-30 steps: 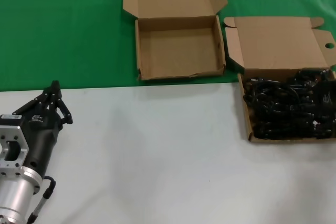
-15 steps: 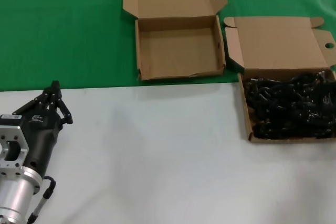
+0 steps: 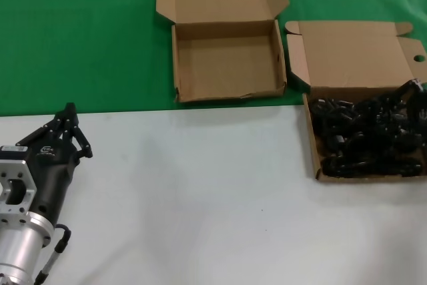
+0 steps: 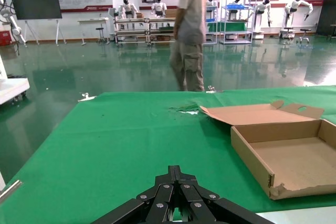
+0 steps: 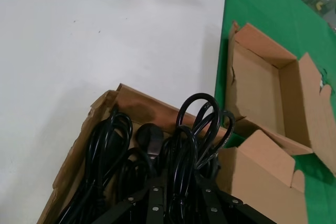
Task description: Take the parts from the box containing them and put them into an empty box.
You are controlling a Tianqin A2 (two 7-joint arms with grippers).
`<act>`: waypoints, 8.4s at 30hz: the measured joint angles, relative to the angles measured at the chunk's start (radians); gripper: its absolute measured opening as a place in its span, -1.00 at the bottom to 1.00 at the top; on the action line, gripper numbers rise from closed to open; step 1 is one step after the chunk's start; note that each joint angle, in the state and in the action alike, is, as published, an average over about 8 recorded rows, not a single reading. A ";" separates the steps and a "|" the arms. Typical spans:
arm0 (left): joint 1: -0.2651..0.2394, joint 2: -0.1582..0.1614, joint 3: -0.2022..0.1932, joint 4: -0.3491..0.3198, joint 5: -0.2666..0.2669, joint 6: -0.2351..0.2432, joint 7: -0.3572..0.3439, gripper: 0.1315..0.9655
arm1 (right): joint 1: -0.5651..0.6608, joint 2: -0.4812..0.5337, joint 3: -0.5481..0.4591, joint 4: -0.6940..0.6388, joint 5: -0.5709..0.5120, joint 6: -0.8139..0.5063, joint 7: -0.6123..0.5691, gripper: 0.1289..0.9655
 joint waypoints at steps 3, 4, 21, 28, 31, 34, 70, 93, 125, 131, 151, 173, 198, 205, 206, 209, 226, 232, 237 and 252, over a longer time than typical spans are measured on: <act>0.000 0.000 0.000 0.000 0.000 0.000 0.000 -0.98 | -0.026 0.025 0.000 0.091 0.004 -0.015 0.072 -0.78; 0.000 0.000 0.000 0.000 0.000 0.000 0.000 -0.98 | -0.033 0.032 0.001 0.118 0.006 -0.019 0.094 -0.78; 0.000 0.000 0.000 0.000 0.000 0.000 0.000 -0.98 | -0.016 -0.040 0.032 0.359 0.075 0.030 0.307 -0.78; 0.000 0.000 0.000 0.000 0.000 0.000 0.000 -0.98 | 0.022 -0.156 0.021 0.309 0.081 0.091 0.251 -0.78; 0.000 0.000 0.000 0.000 0.000 0.000 0.000 -0.98 | 0.051 -0.215 0.018 0.240 0.082 0.121 0.202 -0.78; 0.000 0.000 0.000 0.000 0.000 0.000 0.000 -0.98 | 0.088 -0.276 0.020 0.140 0.083 0.154 0.135 -0.78; 0.000 0.000 0.000 0.000 0.000 0.000 0.000 -0.98 | 0.122 -0.565 0.050 -0.251 0.040 0.623 -0.279 -0.78; 0.000 0.000 0.000 0.000 0.000 0.000 0.000 -0.98 | 0.078 -0.585 -0.103 -0.212 0.226 0.680 -0.345 -0.70; 0.000 0.000 0.000 0.000 0.000 0.000 0.000 -0.98 | 0.129 -0.565 0.035 -0.244 0.417 0.689 -0.436 0.60; 0.000 0.000 0.000 0.000 0.000 0.000 0.000 -0.98 | 0.133 -0.545 0.109 -0.242 0.437 0.666 -0.467 0.78; 0.000 0.000 0.000 0.000 0.000 0.000 0.000 -0.77 | -0.102 -0.496 0.174 0.029 0.426 0.760 -0.203 1.00; 0.000 0.000 0.000 -0.001 0.000 0.000 0.001 0.11 | -0.506 -0.421 0.258 0.494 0.401 0.936 0.263 1.00; 0.001 0.001 0.000 -0.001 -0.001 0.001 0.001 0.95 | -0.964 -0.336 0.354 1.020 0.372 1.135 0.790 1.00; 0.001 0.001 -0.001 -0.001 -0.001 0.001 0.002 1.00 | -1.092 -0.313 0.380 1.168 0.364 1.191 0.937 1.00; 0.001 0.001 -0.001 -0.002 -0.001 0.001 0.002 1.00 | -1.110 -0.309 0.384 1.189 0.363 1.198 0.958 1.00; 0.001 0.001 -0.001 -0.002 -0.001 0.001 0.002 1.00 | -1.156 -0.301 0.393 1.242 0.360 1.218 1.011 1.00; 0.001 0.001 -0.001 -0.002 -0.001 0.001 0.002 1.00 | -1.193 -0.294 0.401 1.285 0.357 1.235 1.055 1.00; 0.001 0.001 -0.001 -0.002 -0.001 0.001 0.002 1.00 | -1.193 -0.294 0.401 1.285 0.357 1.235 1.055 1.00; 0.001 0.001 -0.001 -0.002 -0.001 0.001 0.002 1.00 | -1.193 -0.294 0.401 1.285 0.357 1.235 1.055 1.00; 0.001 0.001 -0.001 -0.002 -0.001 0.001 0.002 1.00 | -1.193 -0.294 0.401 1.285 0.357 1.235 1.055 1.00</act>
